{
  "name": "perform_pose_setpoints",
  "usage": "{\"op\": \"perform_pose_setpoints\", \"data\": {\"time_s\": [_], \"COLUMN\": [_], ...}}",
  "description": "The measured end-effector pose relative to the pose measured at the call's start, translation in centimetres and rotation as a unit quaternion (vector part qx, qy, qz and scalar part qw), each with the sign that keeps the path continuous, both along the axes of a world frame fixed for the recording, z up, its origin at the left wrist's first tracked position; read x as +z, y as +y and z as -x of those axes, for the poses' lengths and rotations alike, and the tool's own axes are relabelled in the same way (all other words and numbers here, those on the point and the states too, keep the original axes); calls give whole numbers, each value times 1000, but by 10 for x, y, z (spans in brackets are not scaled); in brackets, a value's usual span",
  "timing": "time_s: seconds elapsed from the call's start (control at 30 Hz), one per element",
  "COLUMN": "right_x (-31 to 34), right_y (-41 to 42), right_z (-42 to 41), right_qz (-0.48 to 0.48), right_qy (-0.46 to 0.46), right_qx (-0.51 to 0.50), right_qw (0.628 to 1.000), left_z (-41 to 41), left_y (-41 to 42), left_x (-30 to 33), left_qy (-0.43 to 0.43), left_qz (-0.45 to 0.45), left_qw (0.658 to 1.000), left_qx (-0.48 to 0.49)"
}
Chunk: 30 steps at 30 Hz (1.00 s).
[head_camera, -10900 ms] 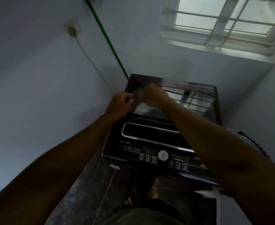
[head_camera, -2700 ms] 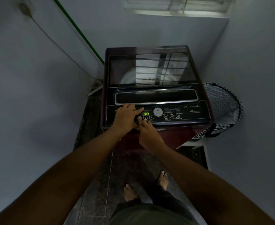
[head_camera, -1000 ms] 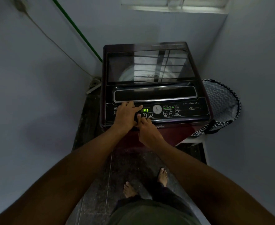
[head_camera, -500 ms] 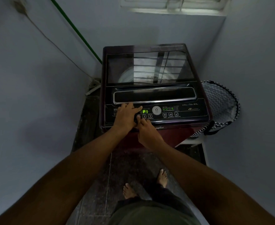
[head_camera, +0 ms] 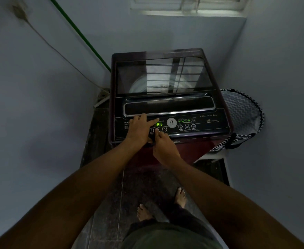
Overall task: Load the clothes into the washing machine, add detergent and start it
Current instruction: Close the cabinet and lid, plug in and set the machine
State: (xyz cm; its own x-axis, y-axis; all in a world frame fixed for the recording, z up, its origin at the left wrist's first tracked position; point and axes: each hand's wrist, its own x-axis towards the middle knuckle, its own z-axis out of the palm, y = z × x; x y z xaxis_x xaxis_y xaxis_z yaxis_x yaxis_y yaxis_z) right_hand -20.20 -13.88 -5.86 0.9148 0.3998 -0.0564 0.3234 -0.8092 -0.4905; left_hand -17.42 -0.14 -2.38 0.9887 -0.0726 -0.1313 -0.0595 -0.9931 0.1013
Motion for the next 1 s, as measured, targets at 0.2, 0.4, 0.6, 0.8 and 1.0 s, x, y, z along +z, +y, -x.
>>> {"op": "perform_pose_setpoints", "data": {"time_s": [0.2,0.4,0.6,0.8,1.0], "right_x": [14,25,23,33,54], "right_y": [4,2,-4,-6,5], "right_z": [-11,-16,-11,-23,-28], "right_qz": [-31,19,21,31,142], "right_qy": [56,36,61,63,36], "right_qx": [-19,-27,-25,-52,33], "right_qw": [998,999,998,996,989], "left_z": [0,1,2,1,0], "left_y": [-2,-3,-5,-4,-5], "left_x": [1,3,4,4,2], "left_qy": [-1,8,12,18,14], "left_qz": [-10,-15,-20,-17,-12], "left_qw": [1000,1000,1000,1000,1000], "left_qx": [2,5,6,4,6]}}
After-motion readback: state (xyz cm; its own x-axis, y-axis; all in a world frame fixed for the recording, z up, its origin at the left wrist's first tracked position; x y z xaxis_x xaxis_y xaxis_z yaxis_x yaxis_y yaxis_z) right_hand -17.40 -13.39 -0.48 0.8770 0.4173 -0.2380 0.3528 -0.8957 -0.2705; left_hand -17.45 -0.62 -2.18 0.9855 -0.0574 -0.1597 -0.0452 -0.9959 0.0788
